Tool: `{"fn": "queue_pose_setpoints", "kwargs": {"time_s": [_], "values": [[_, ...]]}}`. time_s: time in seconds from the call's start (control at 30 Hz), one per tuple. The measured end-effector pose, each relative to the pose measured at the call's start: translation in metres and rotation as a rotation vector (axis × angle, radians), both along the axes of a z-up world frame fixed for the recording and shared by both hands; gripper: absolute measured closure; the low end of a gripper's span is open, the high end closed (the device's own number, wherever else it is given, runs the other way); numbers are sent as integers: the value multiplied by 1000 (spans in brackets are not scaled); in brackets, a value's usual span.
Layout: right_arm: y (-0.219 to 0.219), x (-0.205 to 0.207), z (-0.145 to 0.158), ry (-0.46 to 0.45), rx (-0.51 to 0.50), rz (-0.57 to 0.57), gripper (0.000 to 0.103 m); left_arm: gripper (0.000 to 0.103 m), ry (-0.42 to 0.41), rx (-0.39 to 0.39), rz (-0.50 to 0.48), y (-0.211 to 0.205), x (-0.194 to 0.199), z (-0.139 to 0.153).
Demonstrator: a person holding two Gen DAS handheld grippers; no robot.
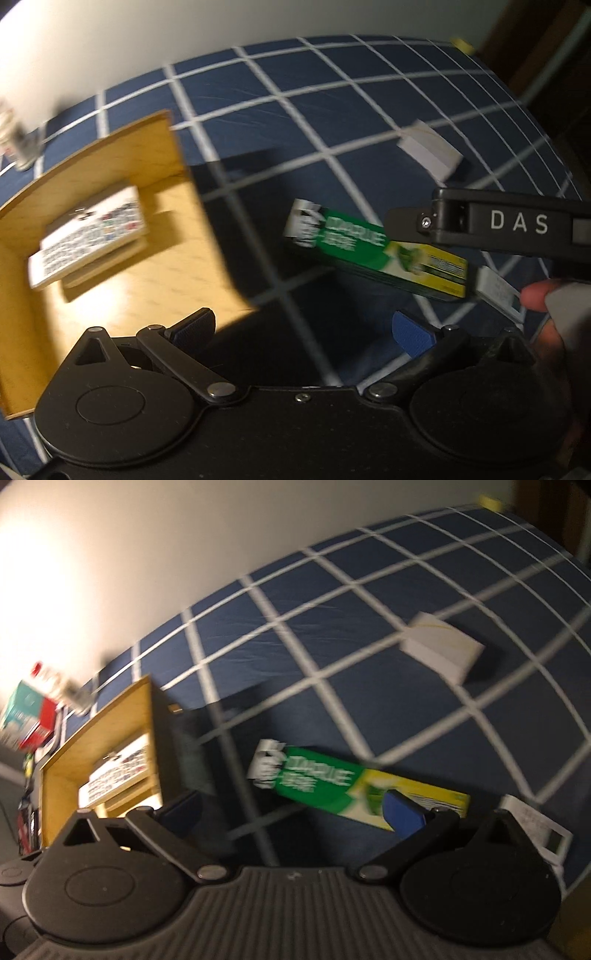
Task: Organize objects
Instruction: 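Move the right tool toward the small white wall controller with display, then close the right gripper on the white wall controller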
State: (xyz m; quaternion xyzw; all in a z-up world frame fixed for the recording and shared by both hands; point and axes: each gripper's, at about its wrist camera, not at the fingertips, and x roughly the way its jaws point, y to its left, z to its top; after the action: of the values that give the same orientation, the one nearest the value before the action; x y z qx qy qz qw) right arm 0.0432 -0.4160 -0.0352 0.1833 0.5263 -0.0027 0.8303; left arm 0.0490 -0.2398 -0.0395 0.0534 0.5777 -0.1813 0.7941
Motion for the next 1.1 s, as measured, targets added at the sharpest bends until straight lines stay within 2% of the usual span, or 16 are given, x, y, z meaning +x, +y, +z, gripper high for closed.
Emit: {"fn": "queue_pose_setpoints", "kwargs": {"time_s": [0.3,0.57,0.7,1.1], "values": [[-112,-34,-12,32,-9,-200,0,0,16,-2,-162,-101,-15,-16],[-187,-67,-32,58,0,-322,0,0,38,-11,-272,-177,-24,-35],[-213,-77,-44,93,16,-378,0,1,66,-14,-333,-206,-28,-47],[-250,-93,-97,200,95,-460,3,16,160,11,-485,-269,-34,-93]]}}
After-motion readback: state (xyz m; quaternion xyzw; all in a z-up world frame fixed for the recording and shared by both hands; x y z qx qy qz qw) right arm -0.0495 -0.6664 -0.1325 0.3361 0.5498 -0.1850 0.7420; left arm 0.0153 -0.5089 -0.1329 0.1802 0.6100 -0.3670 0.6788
